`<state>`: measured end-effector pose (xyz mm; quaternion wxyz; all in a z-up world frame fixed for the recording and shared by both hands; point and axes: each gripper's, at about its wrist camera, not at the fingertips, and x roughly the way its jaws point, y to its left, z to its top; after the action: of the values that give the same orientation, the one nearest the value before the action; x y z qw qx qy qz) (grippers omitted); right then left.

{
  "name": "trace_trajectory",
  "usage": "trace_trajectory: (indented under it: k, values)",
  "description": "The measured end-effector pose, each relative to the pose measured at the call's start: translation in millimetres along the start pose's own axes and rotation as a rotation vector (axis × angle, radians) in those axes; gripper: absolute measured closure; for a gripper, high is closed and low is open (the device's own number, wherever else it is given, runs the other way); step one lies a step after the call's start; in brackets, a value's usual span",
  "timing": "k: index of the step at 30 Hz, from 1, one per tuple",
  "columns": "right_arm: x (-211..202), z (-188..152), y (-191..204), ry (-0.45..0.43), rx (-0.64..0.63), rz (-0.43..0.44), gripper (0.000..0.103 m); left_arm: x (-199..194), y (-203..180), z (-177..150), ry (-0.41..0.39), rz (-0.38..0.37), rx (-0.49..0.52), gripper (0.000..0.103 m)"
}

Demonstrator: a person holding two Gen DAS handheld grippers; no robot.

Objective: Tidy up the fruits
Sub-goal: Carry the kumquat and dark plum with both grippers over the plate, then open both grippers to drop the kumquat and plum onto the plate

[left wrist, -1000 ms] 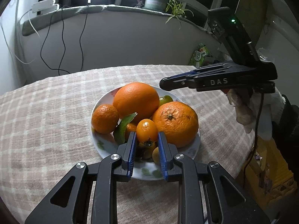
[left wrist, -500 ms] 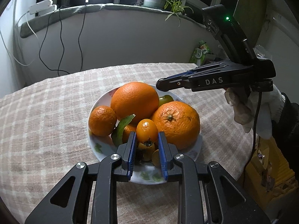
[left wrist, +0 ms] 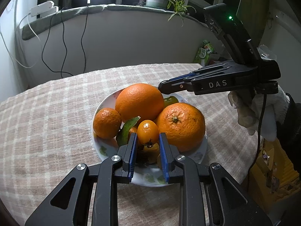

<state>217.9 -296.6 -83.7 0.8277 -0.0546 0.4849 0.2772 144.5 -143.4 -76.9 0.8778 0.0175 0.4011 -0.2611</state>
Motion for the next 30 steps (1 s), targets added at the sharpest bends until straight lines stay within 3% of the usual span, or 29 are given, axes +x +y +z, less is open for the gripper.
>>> trace_trajectory:
  k: [13, 14, 18, 23, 30]
  values:
    - [-0.1, 1.5, 0.2, 0.002, 0.006, 0.015, 0.078, -2.1, 0.8, -1.1, 0.0, 0.009, -0.008, 0.081]
    - [-0.5, 1.7, -0.2, 0.0, 0.009, 0.015, 0.076, -2.4, 0.8, -1.2, 0.0, 0.009, -0.008, 0.081]
    - [-5.1, 2.5, -0.8, -0.021, 0.018, 0.022, 0.05, -2.8, 1.1, -2.0, -0.001, 0.012, -0.008, 0.081]
    - [-8.5, 2.7, -0.4, -0.025, 0.018, 0.012, 0.048, -3.1, 0.0, -2.2, -0.001, 0.007, -0.003, 0.071]
    - [-11.9, 0.0, -0.8, -0.036, 0.024, 0.004, 0.042, -5.6, 0.3, -3.6, -0.007, 0.014, 0.0, 0.071]
